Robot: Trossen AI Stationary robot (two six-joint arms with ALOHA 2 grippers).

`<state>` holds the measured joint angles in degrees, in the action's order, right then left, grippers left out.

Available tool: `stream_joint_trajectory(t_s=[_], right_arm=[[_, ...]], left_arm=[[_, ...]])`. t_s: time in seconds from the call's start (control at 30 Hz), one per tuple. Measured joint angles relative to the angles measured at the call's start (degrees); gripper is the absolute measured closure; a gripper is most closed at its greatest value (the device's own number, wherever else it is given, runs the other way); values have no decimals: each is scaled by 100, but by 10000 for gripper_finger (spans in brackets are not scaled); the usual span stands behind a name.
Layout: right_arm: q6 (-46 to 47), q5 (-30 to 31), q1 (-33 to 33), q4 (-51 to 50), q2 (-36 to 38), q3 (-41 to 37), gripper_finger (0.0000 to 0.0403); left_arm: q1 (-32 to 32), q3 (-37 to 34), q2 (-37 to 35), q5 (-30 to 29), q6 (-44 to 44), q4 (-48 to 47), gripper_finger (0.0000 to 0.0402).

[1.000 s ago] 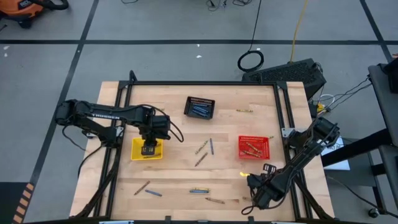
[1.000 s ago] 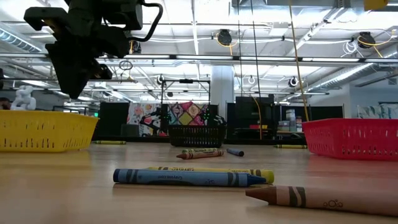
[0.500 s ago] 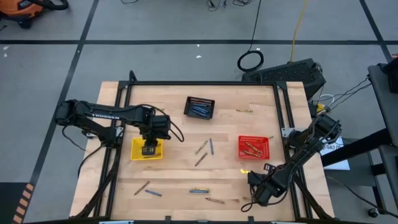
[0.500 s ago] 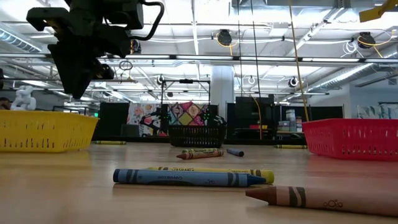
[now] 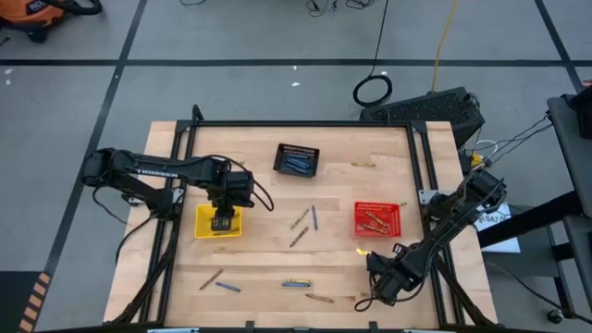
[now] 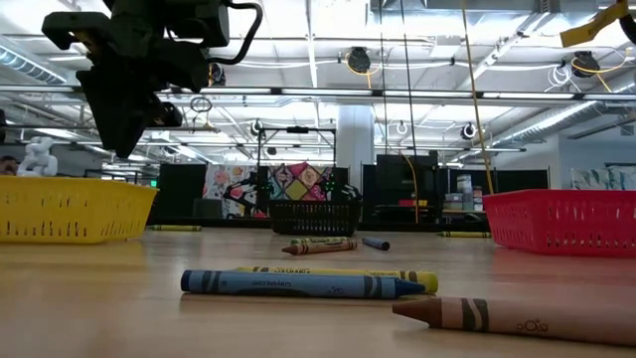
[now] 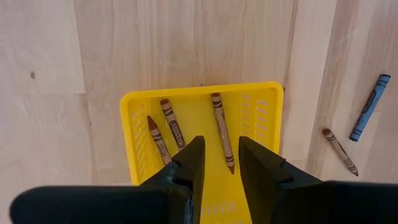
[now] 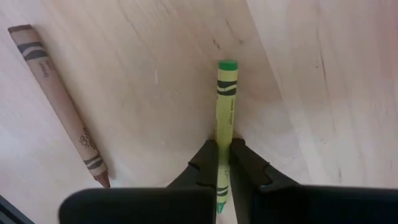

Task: Sort crayons
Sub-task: Put the green crayon into the red bin

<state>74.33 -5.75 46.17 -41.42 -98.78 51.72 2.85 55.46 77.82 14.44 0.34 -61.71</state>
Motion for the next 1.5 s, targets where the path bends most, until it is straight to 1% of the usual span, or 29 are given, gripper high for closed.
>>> stream_joint_trajectory(t_s=[0.13, 0.23, 0.33, 0.53, 0.67, 0.73, 0.93, 1.03, 1.23, 1.4, 1.5], right_arm=[[-176, -110, -11, -40, 94, 223, 402], [-172, 74, -4, -131, 279, 325, 402], [-150, 623, -45, -87, 558, 409, 402], [-175, 1517, -164, -137, 1070, 410, 402], [-490, 2283, -320, 15, 1256, 415, 403], [-711, 2613, -407, 249, 1316, 416, 403], [-1758, 3792, -760, 1157, 1365, 418, 403], [-2516, 4189, -965, 1771, 1368, 420, 403], [-4038, 4540, -1436, 3042, 1368, 422, 403], [-4932, 4545, -1797, 3828, 1370, 424, 403], [-5424, 4477, -1986, 4430, 1370, 424, 403]], left_arm=[[0, 0, 0, 0, -2, -4, 313], [0, 0, 0, 0, -6, -2, 313], [0, -2, 0, 0, -27, 71, 313], [0, -2, 0, 0, -260, 637, 314], [0, -2, 0, 0, -284, 1147, 314], [0, -2, 0, 0, -284, 1455, 314], [0, -2, 0, 4, -254, 2820, 314], [0, -2, 0, 7, -251, 3615, 314], [0, -2, 12, 32, -149, 4739, 314], [-13, -4, 16, 388, -95, 5081, 314], [-70, -4, 26, 435, 12, 5296, 314]])
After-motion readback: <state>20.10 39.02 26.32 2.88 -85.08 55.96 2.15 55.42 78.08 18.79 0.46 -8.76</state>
